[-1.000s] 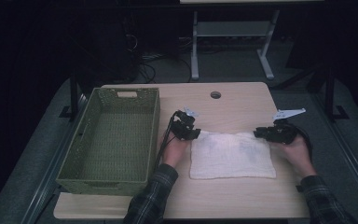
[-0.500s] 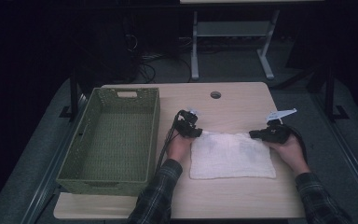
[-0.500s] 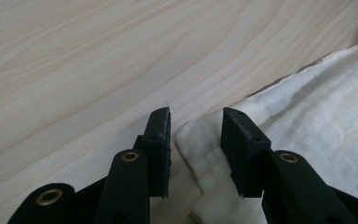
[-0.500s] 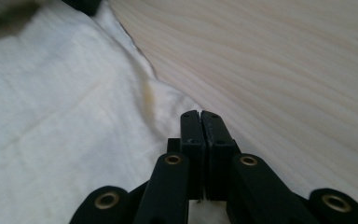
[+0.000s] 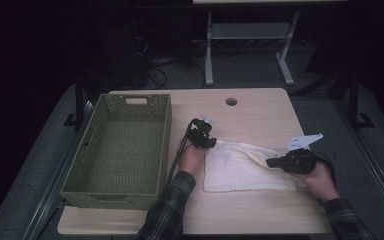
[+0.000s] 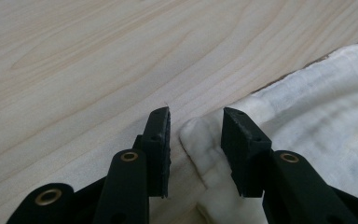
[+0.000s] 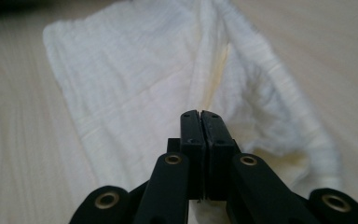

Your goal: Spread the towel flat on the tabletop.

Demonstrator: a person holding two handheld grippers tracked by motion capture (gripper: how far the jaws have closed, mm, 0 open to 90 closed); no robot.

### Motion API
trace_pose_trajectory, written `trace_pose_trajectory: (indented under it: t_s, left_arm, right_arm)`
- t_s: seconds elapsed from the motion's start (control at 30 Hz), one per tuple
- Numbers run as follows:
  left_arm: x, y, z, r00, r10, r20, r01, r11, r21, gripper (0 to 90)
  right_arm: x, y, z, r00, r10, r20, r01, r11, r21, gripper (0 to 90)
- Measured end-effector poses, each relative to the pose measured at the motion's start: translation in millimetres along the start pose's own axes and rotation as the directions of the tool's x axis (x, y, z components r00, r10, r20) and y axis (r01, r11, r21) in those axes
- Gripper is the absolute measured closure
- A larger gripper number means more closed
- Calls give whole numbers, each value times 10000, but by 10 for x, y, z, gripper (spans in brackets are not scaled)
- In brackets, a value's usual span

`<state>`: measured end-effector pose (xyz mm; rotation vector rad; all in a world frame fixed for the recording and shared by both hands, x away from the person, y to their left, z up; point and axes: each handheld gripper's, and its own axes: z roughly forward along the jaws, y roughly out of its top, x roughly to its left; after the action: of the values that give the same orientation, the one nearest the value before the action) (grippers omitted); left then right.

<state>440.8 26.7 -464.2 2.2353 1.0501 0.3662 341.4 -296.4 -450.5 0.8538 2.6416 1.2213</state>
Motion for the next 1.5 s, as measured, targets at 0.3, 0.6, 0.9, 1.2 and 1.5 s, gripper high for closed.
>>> trace_pose_trajectory:
  t_s: [0.3,0.6,0.9,1.2,1.5]
  left_arm:
    - [2,-6,-1,10000,56,-20,-56,10000,-26,611]
    - [7,-6,0,10000,41,13,-41,10000,-45,607]
    - [7,-7,3,9999,100,13,-100,9999,-61,594]
    - [12,-5,1,10000,50,10,-50,10000,-47,578]
    - [24,12,32,9990,-105,431,116,9996,-261,652]
  right_arm:
    - [61,-118,30,9995,162,-264,-147,9985,535,776]
    - [-318,-51,-386,9893,1080,986,-993,9911,-892,736]
    - [-578,-293,-241,9739,2048,978,-2036,9788,-224,710]
    - [-526,-371,-216,9745,2110,760,-2139,9764,314,773]
    - [-514,-353,-178,9779,1925,813,-1969,9792,498,838]
